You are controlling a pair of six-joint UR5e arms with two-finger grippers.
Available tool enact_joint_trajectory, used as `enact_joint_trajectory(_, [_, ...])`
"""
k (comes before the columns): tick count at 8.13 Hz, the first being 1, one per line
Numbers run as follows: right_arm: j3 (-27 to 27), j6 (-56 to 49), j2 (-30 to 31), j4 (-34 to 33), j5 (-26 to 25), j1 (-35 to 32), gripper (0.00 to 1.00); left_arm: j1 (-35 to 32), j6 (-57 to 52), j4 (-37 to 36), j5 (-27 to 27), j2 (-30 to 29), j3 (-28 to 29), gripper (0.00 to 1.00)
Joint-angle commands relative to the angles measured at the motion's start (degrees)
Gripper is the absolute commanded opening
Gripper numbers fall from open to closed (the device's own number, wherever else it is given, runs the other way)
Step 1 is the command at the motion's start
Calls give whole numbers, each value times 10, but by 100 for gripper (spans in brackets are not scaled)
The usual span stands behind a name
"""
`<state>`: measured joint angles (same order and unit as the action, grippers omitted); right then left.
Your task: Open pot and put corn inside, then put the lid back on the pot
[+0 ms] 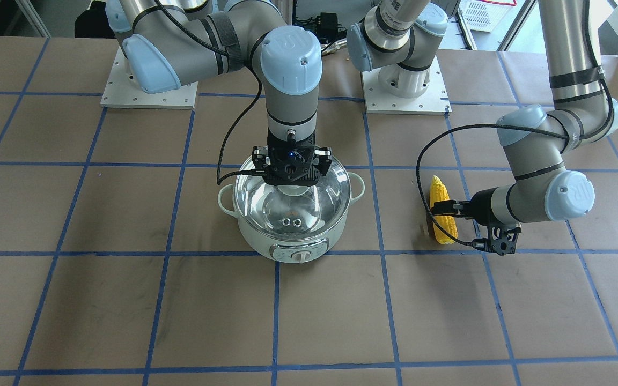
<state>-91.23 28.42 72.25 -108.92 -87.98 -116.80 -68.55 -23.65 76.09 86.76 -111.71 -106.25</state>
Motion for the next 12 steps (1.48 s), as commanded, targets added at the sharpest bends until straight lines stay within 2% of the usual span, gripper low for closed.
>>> enact_joint_trajectory(1, [0,-1,3,-1,1,0,27,0,5,-1,0,-14,0,100])
enact_joint_trajectory(2, [3,-6,4,-9,1,0,16,0,25,-1,-1,-13,0,95])
enact_joint_trajectory(4, [24,-28,27,-2,2,5,13,0,27,0,0,-14,2,15])
enact_joint_trajectory(5, [45,-47,42,29,-2,11,13,0,27,1,-1,-13,2,0])
enact_joint_trajectory(7, [82,-143,68,113,-2,90,13,-6,46,11,8,7,3,0])
enact_joint_trajectory(8, [85,-213,89,137,1,145,13,-8,68,52,8,38,4,0])
enact_joint_trajectory(9, [85,-303,104,149,-1,209,13,-11,86,89,8,67,6,0])
enact_joint_trajectory(10, [84,-384,112,171,-8,272,11,-18,118,90,6,90,16,0])
enact_joint_trajectory(12, [84,-524,112,186,-29,377,7,-79,187,89,-2,119,51,0])
